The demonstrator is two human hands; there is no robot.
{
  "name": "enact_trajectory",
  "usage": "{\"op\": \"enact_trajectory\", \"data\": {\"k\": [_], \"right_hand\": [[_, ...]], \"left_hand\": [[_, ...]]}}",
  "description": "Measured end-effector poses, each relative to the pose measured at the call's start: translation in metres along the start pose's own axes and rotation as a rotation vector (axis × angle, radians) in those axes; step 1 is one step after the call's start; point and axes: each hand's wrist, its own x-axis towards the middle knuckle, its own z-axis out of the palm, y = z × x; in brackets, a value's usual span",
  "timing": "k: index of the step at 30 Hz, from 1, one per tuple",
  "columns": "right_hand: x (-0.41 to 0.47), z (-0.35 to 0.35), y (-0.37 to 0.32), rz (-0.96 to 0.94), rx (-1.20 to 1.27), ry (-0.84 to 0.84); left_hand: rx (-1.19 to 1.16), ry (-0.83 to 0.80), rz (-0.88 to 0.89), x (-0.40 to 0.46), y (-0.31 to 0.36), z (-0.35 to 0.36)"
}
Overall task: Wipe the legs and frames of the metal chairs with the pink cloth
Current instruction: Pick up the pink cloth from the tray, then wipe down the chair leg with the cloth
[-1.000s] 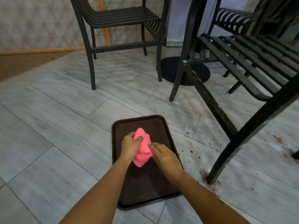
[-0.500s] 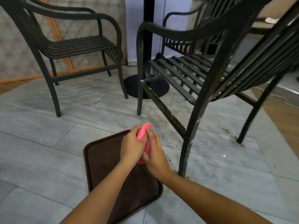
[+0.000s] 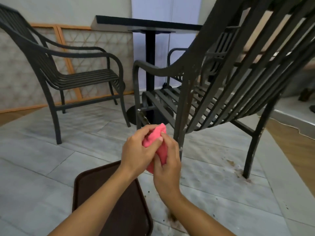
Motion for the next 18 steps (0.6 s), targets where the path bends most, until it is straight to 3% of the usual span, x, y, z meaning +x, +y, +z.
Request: {"op": "enact_trajectory", "data": {"k": [11, 18], "right_hand": [[0.051, -0.082, -0.016, -0.194, 0.018, 0.074], [0.083, -0.114, -0.027, -0.259, 0.024, 0.099]], "left_hand": [[-0.195, 0.231, 0.063, 0.027, 0.077, 0.048], [-0.173, 0.401, 0.091, 0.050, 0.111, 0.052]]}}
